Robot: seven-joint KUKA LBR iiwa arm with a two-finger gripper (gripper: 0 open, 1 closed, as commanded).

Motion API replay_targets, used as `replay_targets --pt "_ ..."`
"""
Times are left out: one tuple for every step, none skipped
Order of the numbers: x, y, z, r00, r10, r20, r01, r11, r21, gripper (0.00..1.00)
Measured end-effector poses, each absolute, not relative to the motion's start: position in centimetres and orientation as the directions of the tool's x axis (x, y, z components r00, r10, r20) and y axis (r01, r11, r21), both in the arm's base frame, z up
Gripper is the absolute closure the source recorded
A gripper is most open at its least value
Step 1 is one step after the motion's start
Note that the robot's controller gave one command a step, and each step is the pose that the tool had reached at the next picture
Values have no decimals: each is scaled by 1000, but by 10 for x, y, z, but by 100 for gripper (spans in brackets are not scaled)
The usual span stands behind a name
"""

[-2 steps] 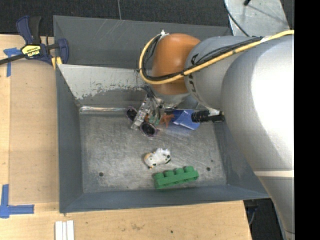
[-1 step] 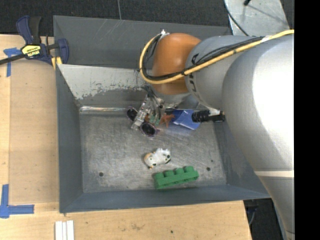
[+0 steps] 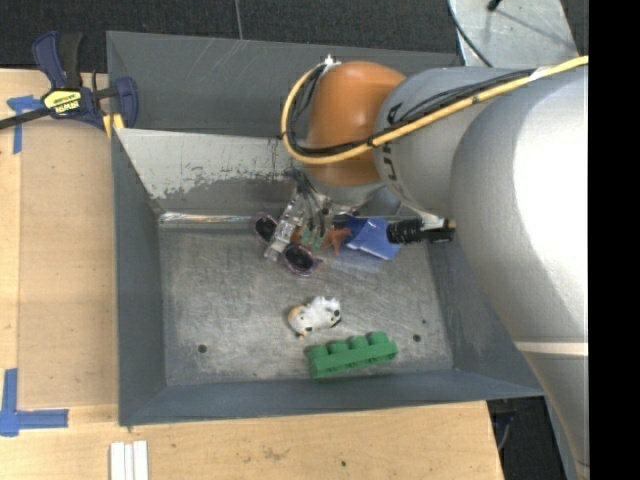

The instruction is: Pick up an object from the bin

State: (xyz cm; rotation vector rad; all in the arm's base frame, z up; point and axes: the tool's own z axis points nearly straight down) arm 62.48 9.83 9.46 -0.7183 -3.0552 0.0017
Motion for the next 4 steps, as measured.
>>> replay_targets --pt "624 98 113 -895 445 5 445 895 -3 100" --pt "625 98 135 -896 445 4 445 896 -2 100" --pt "625 98 157 -896 444 2 444 896 -1 100" --pt "626 98 178 -896 444 1 444 896 0 100"
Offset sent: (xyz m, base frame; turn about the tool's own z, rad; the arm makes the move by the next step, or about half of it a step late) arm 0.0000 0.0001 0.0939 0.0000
